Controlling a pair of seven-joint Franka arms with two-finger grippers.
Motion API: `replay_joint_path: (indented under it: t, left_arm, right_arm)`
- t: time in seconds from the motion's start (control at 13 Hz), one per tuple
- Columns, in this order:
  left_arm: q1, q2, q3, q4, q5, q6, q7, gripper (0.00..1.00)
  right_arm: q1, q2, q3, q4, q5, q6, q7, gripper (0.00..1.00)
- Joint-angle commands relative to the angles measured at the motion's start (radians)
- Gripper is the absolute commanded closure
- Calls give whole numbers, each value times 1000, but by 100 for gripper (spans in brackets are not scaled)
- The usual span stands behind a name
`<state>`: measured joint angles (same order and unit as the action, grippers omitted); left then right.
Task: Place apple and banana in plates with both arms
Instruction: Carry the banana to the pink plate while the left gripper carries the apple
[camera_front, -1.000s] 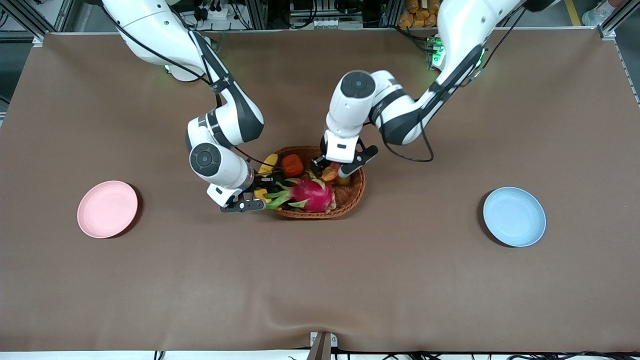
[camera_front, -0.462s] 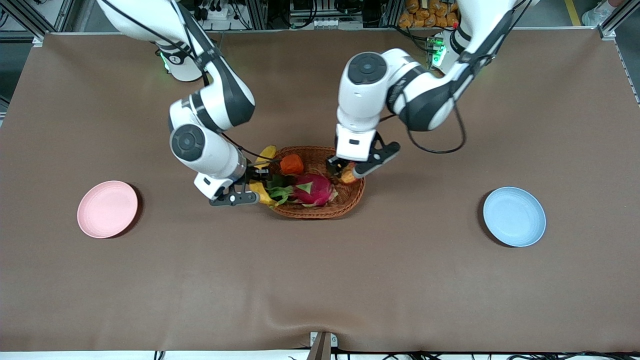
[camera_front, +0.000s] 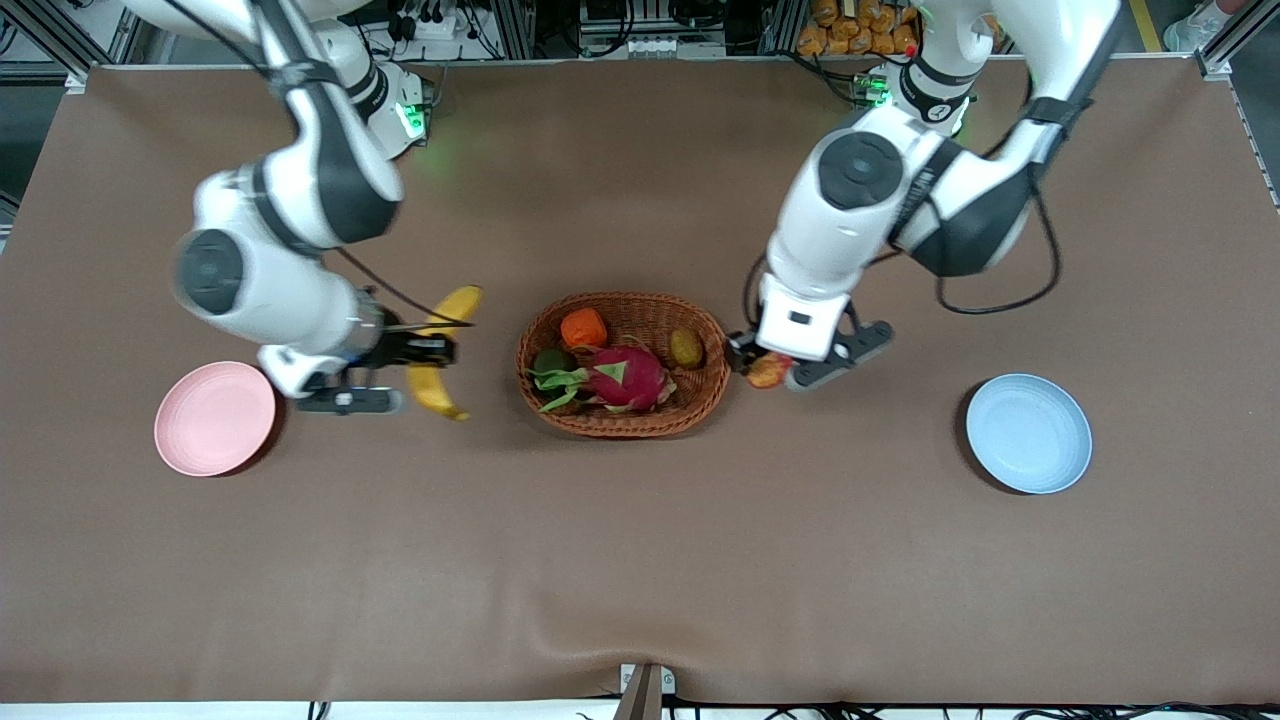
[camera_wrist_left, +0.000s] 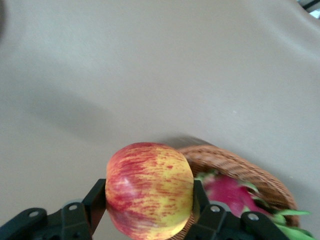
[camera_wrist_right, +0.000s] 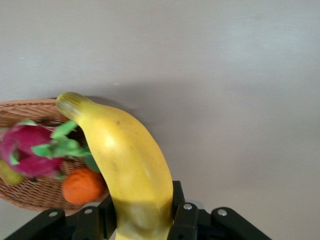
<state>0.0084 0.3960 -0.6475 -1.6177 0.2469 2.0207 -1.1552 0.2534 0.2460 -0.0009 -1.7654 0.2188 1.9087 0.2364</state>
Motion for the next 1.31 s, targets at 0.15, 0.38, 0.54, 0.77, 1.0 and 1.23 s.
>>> replay_joint_path:
  t: [0.15,0.38,0.54,0.77,1.0,1.23]
  left_arm:
    - [137,-13,-9,-25,-34,-27,236,100]
    - [237,-6,-9,-36,-38,-45,446,100]
    - [295,-2,-8,-50,-38,-56,558,100]
    - [396,-2,-9,-77,-40,-56,748,100]
    - [473,27,-9,-94,-67,-54,862,100]
    - [559,55,-9,-113,-83,-25,1012,100]
  right_arm:
    - [-216,-45,18,-20,-94,-91,-202,100]
    - [-388,-18,18,-23,-101,-88,-423,100]
    - [-479,22,18,-23,-119,-83,-515,100]
    - [-549,94,18,-22,-194,-54,-546,100]
    - [-569,169,18,-19,-219,-13,-546,100]
    - [-585,249,18,-16,-219,65,-577,100]
